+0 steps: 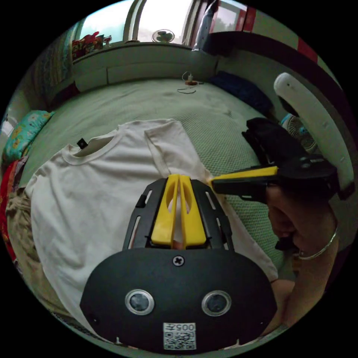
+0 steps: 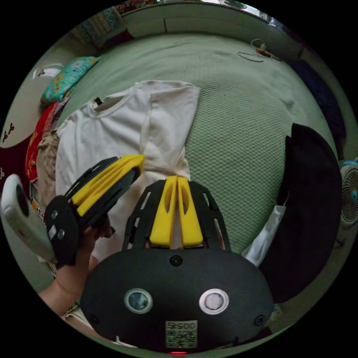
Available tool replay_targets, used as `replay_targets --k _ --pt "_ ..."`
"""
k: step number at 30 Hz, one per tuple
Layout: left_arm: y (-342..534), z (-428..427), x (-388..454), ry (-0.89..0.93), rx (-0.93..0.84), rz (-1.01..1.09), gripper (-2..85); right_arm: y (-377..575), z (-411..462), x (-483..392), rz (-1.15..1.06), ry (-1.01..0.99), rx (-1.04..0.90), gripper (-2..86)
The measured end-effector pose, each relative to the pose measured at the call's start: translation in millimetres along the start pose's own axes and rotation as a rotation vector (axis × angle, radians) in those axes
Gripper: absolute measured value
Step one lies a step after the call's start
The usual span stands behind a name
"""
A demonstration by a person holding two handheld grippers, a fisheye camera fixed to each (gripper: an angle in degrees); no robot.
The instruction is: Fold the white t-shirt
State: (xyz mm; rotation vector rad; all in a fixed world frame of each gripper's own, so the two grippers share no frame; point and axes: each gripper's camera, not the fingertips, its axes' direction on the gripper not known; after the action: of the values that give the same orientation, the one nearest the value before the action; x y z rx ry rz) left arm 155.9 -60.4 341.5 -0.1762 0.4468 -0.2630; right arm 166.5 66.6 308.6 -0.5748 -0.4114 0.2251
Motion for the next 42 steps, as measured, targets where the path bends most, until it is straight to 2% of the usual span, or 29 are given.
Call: replay_targets --k 2,4,8,13,15,17,20,23,27,29,31,34,39,42 --pt "-0.6 5.9 -2.6 -0.008 -0.080 -0.003 -0.5 5.7 -5.8 0.7 0.003 0.015 0.018 -1.1" --pt "-0.2 -0.6 -3.1 -0.032 -0.074 0.015 -0.5 10.0 -13.7 1.1 0.007 0.028 0.055 -1.0" --pt "-0.8 -8.4 -6.8 -0.042 -0.109 0.015 -0.6 20.0 -38.0 6.4 0.040 0.017 0.259 -0.7" --pt "-0.6 -20.2 -16.1 -0.029 -0.121 0.004 -0.6 13.3 -51.3 8.3 0.055 -0.071 0.367 2.2" --pt "-0.1 -24.9 -19.6 -0.025 -0.122 -0.002 -0.5 1.0 -55.1 3.8 0.001 -0.029 0.383 4.2" --pt "0.8 -30.1 -23.3 -0.019 -0.121 -0.010 -0.5 -20.5 -54.0 7.6 0.036 0.038 0.403 6.0" --pt "2.0 -39.1 -29.6 -0.012 -0.123 -0.017 -0.5 -60.1 -40.9 18.3 0.035 0.035 0.354 8.4" --pt "2.5 -48.2 -37.8 0.007 -0.130 -0.030 -0.5 -93.2 -26.0 33.8 0.063 -0.079 0.297 9.7" --pt "5.5 -61.9 -49.8 0.031 -0.129 -0.040 -0.5 -118.3 -1.6 32.5 0.053 -0.064 0.174 8.6" --pt "6.8 -68.3 -54.4 0.036 -0.129 -0.041 -0.5 -122.0 -9.5 27.0 0.018 -0.060 0.210 1.0" --pt "8.6 -77.5 -60.7 0.041 -0.126 -0.052 -0.5 -125.0 -21.2 27.4 0.027 -0.112 0.259 -0.8" --pt "11.5 -89.2 -67.4 0.032 -0.108 -0.052 -0.5 -136.8 -29.5 22.5 0.009 -0.089 0.277 -1.1" --pt "16.4 -109.2 -80.6 0.039 -0.104 -0.072 -0.6 -152.8 -16.5 13.6 -0.036 -0.035 0.219 4.4" --pt "18.4 -126.9 -91.4 0.070 -0.107 -0.093 -0.5 -146.5 -37.0 26.7 0.065 -0.136 0.300 9.0"
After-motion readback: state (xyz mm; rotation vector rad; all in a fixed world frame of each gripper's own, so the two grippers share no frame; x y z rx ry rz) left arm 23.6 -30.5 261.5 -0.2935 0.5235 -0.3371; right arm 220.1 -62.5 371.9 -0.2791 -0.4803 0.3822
